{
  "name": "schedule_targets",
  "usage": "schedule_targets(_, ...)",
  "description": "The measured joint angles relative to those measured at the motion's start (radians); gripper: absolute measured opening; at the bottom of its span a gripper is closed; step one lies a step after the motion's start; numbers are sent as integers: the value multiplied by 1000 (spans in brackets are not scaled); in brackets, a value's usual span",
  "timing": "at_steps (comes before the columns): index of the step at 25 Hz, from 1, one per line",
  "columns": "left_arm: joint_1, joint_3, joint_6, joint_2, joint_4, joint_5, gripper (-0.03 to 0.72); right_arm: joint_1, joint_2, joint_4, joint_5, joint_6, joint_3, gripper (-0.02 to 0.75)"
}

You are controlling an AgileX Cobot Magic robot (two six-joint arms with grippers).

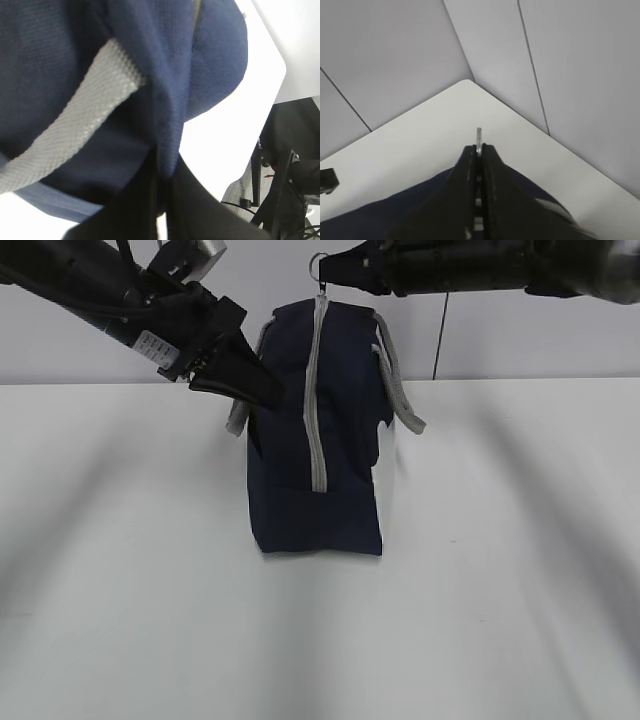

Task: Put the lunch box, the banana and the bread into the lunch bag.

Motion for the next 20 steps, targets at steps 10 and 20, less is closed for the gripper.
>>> schedule_targets(10, 0, 0, 0, 0, 8, 6, 2, -12, 278, 14, 19, 82, -347, -16)
schedule_targets(20, 0, 0, -1, 1, 32, -16, 2, -22, 445, 34, 31, 127, -525, -16)
